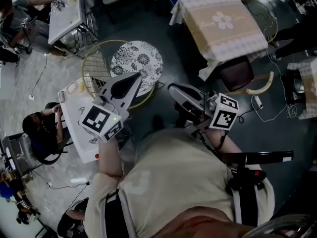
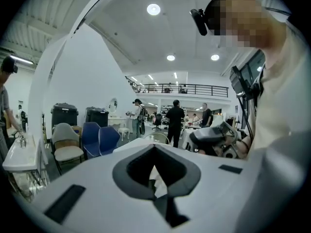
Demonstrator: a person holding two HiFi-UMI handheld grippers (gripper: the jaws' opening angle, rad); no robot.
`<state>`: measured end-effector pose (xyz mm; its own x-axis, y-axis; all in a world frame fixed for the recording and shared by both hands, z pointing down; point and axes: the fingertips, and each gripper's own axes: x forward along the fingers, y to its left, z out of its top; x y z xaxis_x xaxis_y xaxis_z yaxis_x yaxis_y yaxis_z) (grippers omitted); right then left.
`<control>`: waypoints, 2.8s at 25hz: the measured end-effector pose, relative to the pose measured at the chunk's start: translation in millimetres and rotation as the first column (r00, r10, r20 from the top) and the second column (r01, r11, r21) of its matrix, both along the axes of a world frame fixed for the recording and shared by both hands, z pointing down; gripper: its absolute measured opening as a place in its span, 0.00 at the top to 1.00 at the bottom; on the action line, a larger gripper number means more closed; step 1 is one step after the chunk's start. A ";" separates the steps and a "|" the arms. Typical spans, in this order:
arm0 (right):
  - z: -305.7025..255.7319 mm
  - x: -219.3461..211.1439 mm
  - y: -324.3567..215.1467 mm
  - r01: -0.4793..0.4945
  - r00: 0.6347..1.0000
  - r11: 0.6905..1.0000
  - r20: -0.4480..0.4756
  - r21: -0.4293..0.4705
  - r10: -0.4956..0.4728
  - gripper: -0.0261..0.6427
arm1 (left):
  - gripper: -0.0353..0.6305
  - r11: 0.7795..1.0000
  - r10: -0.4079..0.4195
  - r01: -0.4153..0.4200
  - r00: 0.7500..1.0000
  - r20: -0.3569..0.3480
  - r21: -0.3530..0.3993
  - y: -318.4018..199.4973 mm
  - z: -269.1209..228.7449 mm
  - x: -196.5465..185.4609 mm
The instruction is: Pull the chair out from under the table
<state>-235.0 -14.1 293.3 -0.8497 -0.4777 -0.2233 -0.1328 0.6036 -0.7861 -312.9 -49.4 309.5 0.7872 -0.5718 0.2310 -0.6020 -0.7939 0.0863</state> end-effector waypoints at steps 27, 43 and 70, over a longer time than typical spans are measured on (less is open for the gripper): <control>11.6 16.1 22.4 -0.277 0.885 0.951 -0.348 0.139 0.308 0.95 | 0.94 0.977 0.211 -0.211 0.978 -0.007 -0.029 18.6 9.8 28.0; 33.8 129.0 22.8 -0.591 0.454 0.732 -0.610 0.338 0.649 0.95 | 0.94 0.928 0.363 -0.367 0.930 -0.060 -0.059 18.4 16.3 113.5; 23.0 234.2 66.7 -0.687 0.328 0.631 -0.620 0.360 0.712 0.95 | 0.94 0.848 0.527 -0.529 0.848 -0.052 -0.037 45.8 -3.9 223.4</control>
<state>-0.9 52.6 316.3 -0.0953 -0.9753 0.1994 -0.9679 0.0440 -0.2476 -89.5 -3.5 305.6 0.9759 -0.0565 0.2107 -0.0886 -0.9852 0.1464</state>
